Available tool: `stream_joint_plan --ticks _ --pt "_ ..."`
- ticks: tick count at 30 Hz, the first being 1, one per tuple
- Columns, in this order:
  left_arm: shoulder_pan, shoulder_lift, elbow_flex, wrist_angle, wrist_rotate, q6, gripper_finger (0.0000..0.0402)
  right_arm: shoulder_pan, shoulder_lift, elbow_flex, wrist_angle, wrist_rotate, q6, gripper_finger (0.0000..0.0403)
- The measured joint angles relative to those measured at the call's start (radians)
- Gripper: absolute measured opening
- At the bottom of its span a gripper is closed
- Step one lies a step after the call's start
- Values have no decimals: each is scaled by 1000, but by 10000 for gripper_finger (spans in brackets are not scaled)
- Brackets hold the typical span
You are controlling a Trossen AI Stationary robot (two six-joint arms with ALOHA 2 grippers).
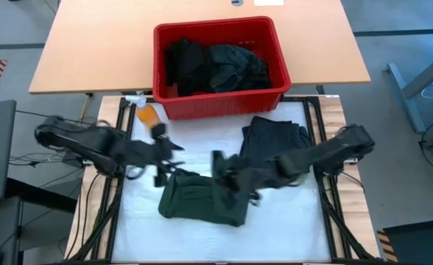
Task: Fold Laundry from Bin
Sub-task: Fold the green polo shirt from the bin, then stack the green polo shirt on top of the black short
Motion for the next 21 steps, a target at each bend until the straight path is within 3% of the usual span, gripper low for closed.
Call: stream_joint_plan --ticks 7,11,15,21 --pt "-65 -153 0 -38 -141 -28 180 -114 241 0 342 -243 -25 26" --pt "-81 -173 0 -84 -161 -48 180 -153 325 0 478 -334 3 64" --pt "-89 -164 -1 -136 -163 -58 180 -179 354 18 481 -414 39 122" --pt "-89 -122 -2 -163 -163 -44 180 -186 318 20 431 -421 55 200"
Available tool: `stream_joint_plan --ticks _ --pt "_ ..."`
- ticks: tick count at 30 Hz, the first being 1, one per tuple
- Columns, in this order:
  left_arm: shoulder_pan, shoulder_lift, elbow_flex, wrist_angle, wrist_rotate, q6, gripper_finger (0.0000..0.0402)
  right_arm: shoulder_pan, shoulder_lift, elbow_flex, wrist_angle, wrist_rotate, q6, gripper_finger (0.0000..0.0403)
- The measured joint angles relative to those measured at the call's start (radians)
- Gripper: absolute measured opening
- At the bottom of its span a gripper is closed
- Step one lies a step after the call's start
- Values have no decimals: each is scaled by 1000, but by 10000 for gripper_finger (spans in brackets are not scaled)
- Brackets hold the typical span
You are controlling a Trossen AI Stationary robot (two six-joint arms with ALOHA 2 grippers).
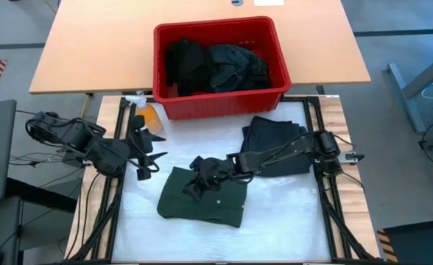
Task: Fold Laundry from Bin
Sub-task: Stack the green polo shirt on top of the black short
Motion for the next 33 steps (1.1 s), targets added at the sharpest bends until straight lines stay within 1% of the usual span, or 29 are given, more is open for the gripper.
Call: stream_joint_plan --ticks 2,4,5,6,8,9,11,12,15,17,19,22,24,26,28,33 --pt "0 15 0 2 4 7 180 -1 -36 0 -68 0 -1 213" --pt "-1 28 -18 33 37 -5 180 1 -85 0 -154 8 -13 218" --pt "-3 32 -43 62 68 -13 180 12 -117 -3 -217 26 -24 219" --pt "-6 35 -79 99 103 -21 180 30 -151 -12 -277 70 -26 219" --pt "-15 39 -181 230 173 -36 180 87 -228 -48 -416 192 10 216" --pt "-23 41 -245 308 199 -44 180 120 -266 -76 -490 244 62 213" --pt "-27 45 -374 505 242 -57 180 189 -344 -171 -588 325 222 210" --pt "-27 45 -442 619 262 -62 180 227 -383 -236 -598 358 320 210" --pt "-12 58 -609 921 321 -100 180 336 -486 -458 -508 495 633 214" --pt "-6 67 -686 999 351 -137 180 400 -523 -598 -384 585 798 225" --pt "1 79 -737 1007 365 -174 180 447 -536 -707 -250 634 897 239" --pt "15 79 -795 996 372 -206 180 483 -533 -810 -89 664 947 258" --pt "34 79 -817 986 371 -217 180 492 -509 -839 -54 694 995 263" --pt "59 78 -838 963 373 -237 180 504 -473 -844 -56 716 1035 265" --pt "91 78 -859 941 390 -261 180 506 -432 -843 -24 712 1048 265" --pt "152 78 -894 907 427 -313 180 486 -320 -842 139 711 1015 265"
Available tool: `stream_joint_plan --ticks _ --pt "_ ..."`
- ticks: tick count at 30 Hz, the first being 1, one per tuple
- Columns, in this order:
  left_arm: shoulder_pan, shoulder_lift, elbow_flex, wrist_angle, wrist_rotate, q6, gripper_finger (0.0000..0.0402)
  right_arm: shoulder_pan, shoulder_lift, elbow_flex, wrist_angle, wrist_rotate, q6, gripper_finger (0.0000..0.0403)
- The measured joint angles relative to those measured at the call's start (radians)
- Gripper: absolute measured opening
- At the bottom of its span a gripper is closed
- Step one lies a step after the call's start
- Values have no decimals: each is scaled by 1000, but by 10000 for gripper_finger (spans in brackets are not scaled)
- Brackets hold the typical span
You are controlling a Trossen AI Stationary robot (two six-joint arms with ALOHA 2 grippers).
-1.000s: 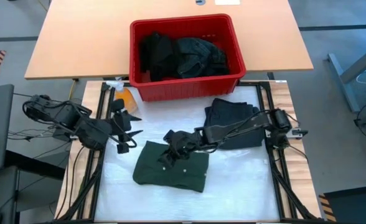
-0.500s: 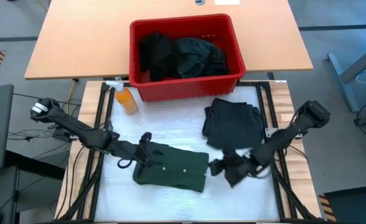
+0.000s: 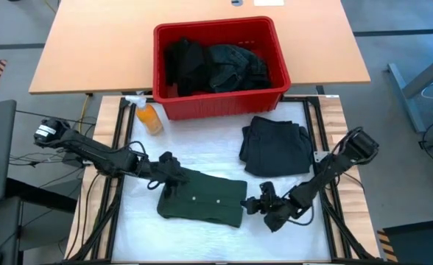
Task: Fold Laundry from Bin
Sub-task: Stack the green polo shirt on top of the black short
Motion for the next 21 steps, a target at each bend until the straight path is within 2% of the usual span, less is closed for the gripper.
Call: stream_joint_plan --ticks 3,9,15,18,21 --pt "15 0 -12 -7 9 -13 180 -21 51 1 80 0 -24 265" --pt "36 0 -24 -44 7 -34 180 -44 121 1 113 -33 -26 265" --pt "39 -55 20 11 -52 10 180 -61 159 5 140 -33 -52 260" --pt "38 -93 48 3 -87 53 180 -84 169 5 180 -28 -105 234" --pt "39 -125 65 11 -109 62 180 -108 170 5 201 -28 -176 180"
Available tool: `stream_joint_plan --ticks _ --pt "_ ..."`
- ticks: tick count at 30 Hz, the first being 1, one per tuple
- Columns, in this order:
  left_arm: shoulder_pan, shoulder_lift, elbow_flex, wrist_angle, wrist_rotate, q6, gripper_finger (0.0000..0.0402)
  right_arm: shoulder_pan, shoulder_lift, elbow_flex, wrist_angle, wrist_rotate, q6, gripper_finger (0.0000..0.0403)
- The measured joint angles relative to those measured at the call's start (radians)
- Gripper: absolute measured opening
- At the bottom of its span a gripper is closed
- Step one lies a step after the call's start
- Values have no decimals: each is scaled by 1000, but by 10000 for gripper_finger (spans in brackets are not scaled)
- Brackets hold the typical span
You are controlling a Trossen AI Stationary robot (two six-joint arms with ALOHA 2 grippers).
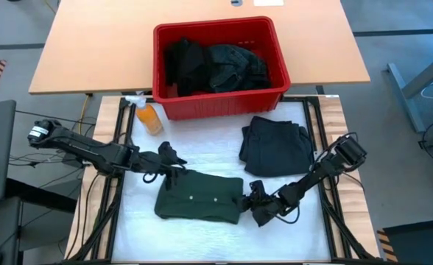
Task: Fold Laundry from Bin
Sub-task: Stack the green polo shirt on top of the black short
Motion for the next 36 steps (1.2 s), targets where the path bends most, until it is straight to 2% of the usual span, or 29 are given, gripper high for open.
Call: stream_joint_plan --ticks 6,10,14,19,25,30,36 --pt "-8 -23 1 16 22 -35 180 -33 -12 8 15 -18 -126 35" --pt "-22 -36 1 54 30 -32 180 -65 -71 31 -2 -137 -290 34" --pt "-29 -48 1 142 44 4 180 -105 -160 66 -84 -269 -374 34" --pt "-76 -15 2 248 109 81 180 -141 -252 112 -167 -290 -513 37" --pt "-112 42 1 254 109 44 180 -190 -317 208 -280 -374 -816 38" --pt "-116 34 1 318 109 53 180 -229 -327 385 -563 -451 -1037 39" --pt "-117 -37 1 388 114 61 180 -311 -287 762 -917 -467 -1397 39"
